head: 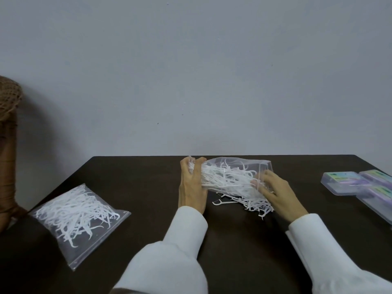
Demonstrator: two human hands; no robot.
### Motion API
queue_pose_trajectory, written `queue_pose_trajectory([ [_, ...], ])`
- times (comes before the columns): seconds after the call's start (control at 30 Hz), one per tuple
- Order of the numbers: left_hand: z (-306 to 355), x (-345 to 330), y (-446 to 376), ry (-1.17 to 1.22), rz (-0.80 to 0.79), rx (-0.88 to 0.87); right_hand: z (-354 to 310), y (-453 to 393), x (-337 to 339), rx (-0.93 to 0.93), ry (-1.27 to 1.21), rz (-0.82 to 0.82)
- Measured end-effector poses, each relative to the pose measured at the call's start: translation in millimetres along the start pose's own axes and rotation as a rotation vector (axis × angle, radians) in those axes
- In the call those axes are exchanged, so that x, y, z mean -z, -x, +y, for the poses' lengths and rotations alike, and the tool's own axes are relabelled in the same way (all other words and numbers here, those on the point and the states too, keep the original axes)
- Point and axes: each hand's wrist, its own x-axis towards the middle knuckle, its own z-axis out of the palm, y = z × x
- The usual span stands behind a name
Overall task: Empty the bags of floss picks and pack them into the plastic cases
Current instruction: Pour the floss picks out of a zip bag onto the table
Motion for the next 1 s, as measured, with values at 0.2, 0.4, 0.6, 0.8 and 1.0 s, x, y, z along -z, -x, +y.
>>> queue_pose_trajectory([
  [0.2, -0.6, -1.8, -0.5, -0.080, -0.009, -0.074, 3.1, -0.8, -2.8, -0.067, -0.017, -0.056],
  [0.4, 0.6, 2.2, -1.5, -0.087, 0.008, -0.064, 10.2, -1.2, -0.7, 0.023, 0.318, 0.038],
  [0.6, 5.0, -0.8, -0.1, -0.142, -0.015, -0.186, 3.3, -1.8, -0.8, 0.072, 0.438, 0.130],
  [0.8, 0.1, 3.6, -2.5, -0.035, 0.046, 0.017, 8.7, 0.7, -1.1, 0.097, 0.488, 0.180],
  [1.0, -4.4, 9.3, -4.8, -0.010, 0.112, 0.110, 5.9, 0.9, 3.8, 0.010, 0.443, 0.170],
])
